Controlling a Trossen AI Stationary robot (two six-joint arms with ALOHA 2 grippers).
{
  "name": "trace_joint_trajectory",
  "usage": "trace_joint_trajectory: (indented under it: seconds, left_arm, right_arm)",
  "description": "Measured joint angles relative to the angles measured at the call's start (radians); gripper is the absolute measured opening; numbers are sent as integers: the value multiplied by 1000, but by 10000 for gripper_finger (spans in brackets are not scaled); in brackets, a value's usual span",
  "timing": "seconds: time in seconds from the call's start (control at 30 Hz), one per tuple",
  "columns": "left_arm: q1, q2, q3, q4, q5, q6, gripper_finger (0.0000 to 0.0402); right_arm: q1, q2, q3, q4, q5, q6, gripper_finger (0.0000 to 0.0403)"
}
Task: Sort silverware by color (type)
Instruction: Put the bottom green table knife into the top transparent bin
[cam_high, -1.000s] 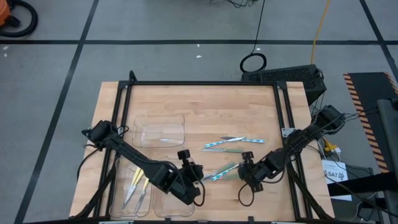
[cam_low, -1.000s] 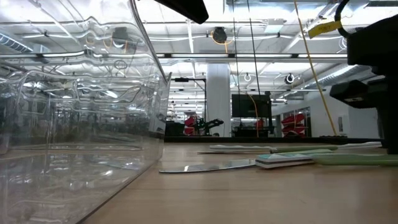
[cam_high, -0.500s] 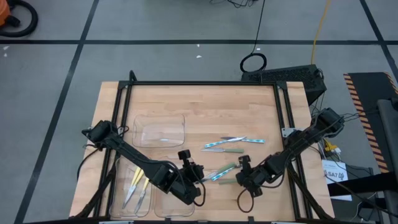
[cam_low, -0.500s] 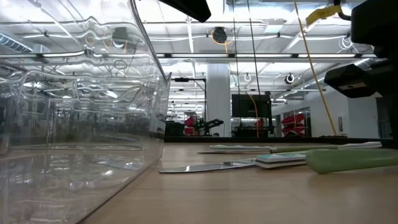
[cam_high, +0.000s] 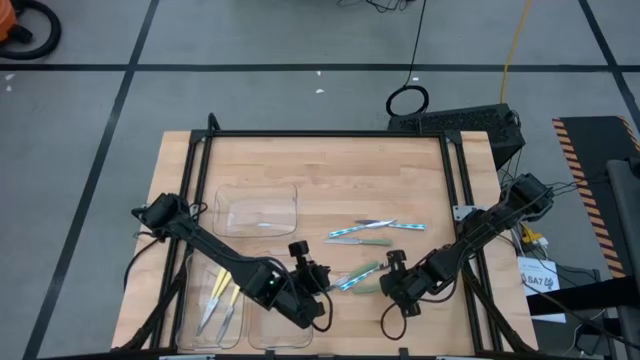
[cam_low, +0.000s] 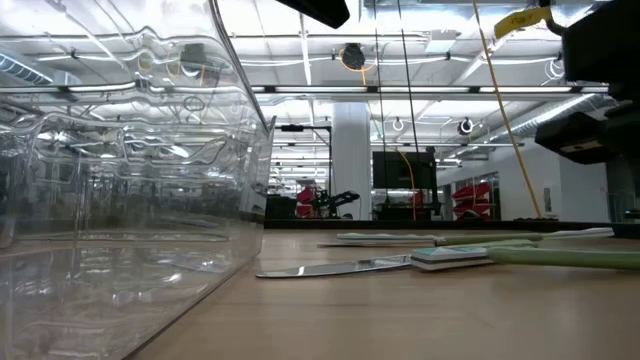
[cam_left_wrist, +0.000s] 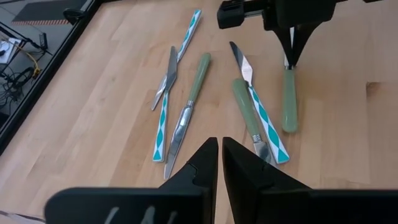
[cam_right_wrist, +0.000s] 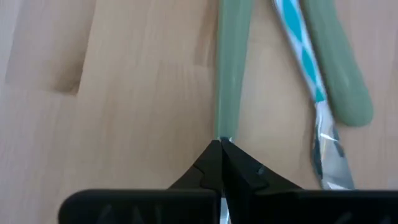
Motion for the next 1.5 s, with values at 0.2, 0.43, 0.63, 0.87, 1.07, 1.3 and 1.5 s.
trace_joint_trajectory:
  seconds: [0.2,0.43,0.63,0.87,1.07,1.3,1.5]
  left_arm:
    - [0,0,0,0,0,0,33]
    - [7,0,0,0,0,-8,33]
    - [11,0,0,0,0,-9,33]
    - [11,0,0,0,0,1,33]
    - [11,0,0,0,2,9,33]
    - [11,0,0,0,2,9,33]
    - [11,0,0,0,2,7,33]
  right_arm:
    - [-3,0,1,57,53,0,45]
    - [-4,46,2,203,75,-64,122]
    - [-32,148,7,320,81,-179,167]
    - [-88,205,7,309,2,-213,145]
    - [-79,163,53,210,-32,-191,102]
    - [-8,150,181,-3,92,-177,113]
    - [13,153,194,-7,169,-157,158]
